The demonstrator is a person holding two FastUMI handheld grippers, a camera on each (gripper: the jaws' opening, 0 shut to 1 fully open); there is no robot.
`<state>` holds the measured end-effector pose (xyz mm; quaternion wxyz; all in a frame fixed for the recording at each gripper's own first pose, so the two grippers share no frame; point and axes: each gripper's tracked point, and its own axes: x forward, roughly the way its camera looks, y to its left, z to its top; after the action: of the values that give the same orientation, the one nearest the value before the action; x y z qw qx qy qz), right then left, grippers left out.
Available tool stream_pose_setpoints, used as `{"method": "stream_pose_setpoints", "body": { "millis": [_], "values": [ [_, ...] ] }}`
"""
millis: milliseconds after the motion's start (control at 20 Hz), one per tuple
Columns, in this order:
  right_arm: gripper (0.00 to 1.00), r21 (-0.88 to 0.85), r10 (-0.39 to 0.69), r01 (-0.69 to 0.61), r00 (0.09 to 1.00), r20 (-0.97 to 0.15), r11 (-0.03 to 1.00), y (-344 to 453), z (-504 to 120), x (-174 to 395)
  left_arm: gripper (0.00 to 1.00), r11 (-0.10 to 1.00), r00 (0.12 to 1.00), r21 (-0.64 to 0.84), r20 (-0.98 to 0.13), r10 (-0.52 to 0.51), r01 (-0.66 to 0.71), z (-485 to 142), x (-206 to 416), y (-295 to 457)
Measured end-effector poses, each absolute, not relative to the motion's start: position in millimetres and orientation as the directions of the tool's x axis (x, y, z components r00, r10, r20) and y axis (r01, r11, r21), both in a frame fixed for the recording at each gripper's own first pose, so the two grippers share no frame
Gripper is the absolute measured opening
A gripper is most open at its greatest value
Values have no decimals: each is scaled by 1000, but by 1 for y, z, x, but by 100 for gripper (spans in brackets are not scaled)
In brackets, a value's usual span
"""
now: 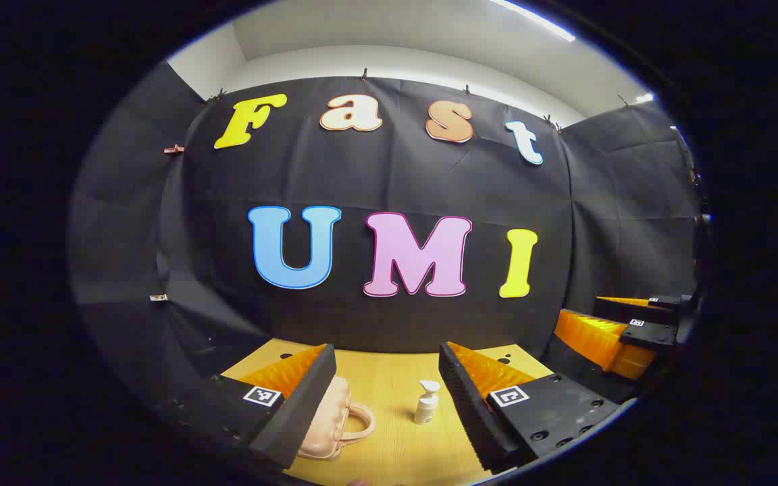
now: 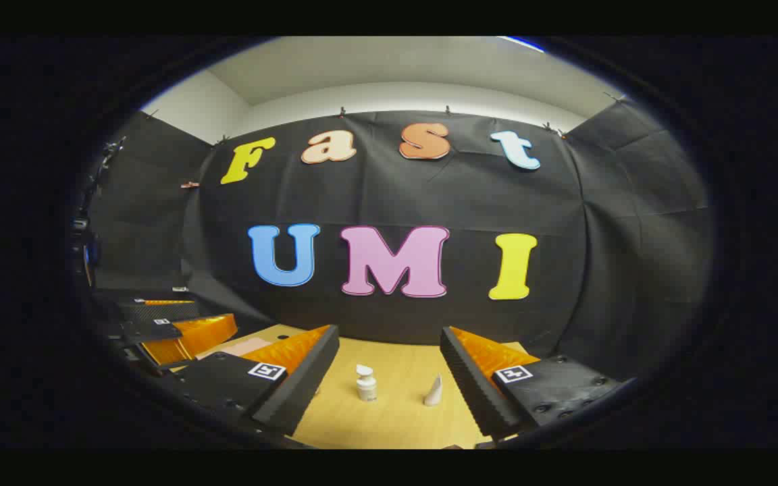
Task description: First open the suitcase, pack the skin care products into it, and then close the suitcase.
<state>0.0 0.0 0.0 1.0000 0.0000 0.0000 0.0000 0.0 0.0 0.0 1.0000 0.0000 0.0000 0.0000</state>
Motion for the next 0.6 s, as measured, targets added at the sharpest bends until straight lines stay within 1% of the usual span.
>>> {"method": "stream_pose_setpoints", "body": {
  "millis": [300,450,550,600],
  "values": [
    [97,-46,24,-21,998,51,999,-22,14,6,96,999,1000,-22,-13,25,-25,-12,8,-20],
    [94,-64,19,-15,997,69,998,-28,16,13,96,1000,999,-21,-25,23,-23,-18,17,-23],
    [97,-66,22,-17,997,72,998,-25,14,20,96,1000,1000,-18,-5,24,-24,-11,23,-20],
    [94,-65,21,-16,997,73,998,-24,13,24,96,1000,1000,-14,6,25,-25,-7,25,-17]
  ]
}}
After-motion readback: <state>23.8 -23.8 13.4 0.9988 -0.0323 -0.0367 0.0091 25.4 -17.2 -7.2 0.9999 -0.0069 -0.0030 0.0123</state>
